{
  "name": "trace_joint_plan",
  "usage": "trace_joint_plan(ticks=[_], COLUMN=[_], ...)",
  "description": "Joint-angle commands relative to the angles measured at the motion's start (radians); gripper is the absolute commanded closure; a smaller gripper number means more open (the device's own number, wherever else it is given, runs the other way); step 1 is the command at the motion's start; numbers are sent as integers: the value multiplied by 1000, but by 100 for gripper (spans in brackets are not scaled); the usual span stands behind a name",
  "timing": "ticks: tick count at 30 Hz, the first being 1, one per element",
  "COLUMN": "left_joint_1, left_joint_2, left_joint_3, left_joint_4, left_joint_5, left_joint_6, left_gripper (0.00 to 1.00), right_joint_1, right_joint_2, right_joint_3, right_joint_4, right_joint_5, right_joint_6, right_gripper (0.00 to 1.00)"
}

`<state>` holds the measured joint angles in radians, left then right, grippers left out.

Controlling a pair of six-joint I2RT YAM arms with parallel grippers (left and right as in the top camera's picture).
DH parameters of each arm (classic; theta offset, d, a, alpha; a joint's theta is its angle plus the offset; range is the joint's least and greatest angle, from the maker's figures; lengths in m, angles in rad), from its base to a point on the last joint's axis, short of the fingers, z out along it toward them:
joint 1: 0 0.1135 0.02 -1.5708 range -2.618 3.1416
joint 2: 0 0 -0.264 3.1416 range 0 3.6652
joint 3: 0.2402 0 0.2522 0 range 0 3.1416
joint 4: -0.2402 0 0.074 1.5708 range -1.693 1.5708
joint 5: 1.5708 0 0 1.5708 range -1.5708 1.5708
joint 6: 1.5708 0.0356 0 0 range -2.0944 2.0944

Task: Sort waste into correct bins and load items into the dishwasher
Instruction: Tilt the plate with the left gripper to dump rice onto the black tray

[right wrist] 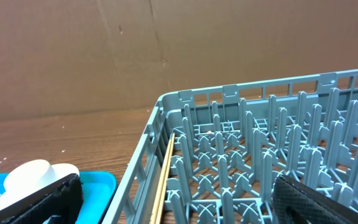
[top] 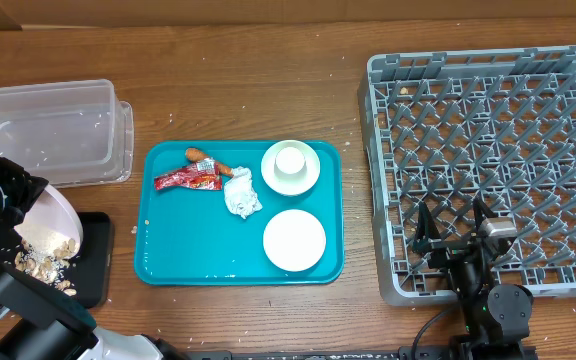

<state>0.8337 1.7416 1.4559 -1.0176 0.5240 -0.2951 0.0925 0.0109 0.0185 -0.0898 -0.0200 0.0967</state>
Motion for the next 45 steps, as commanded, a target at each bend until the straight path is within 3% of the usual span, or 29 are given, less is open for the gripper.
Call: trace_joint_plan(ticks=[1,11,25,32,45], left_joint_1=[6,13,145,194,195], left_joint_2=[3,3,3,3,3], left_joint_3=[24,24,24,24,24], left_joint_4=[-10,-74,-161,-134,-144], left_joint_5=[65,72,239,361,406], left_joint_6=[34,33,90,173,179], left_gripper=[96,96,96,96,96], right_joint_1=[2,2,2,2,2], right_joint_2=[-8,-8,-8,-8,-8], right_joint_3=[-10,-10,-10,-10,-10], right_joint_4=[6,6,6,6,6], right_joint_5=[3,3,3,3,3], right_joint_6=[-3,-3,-3,-3,-3], right_gripper=[0,0,0,0,0])
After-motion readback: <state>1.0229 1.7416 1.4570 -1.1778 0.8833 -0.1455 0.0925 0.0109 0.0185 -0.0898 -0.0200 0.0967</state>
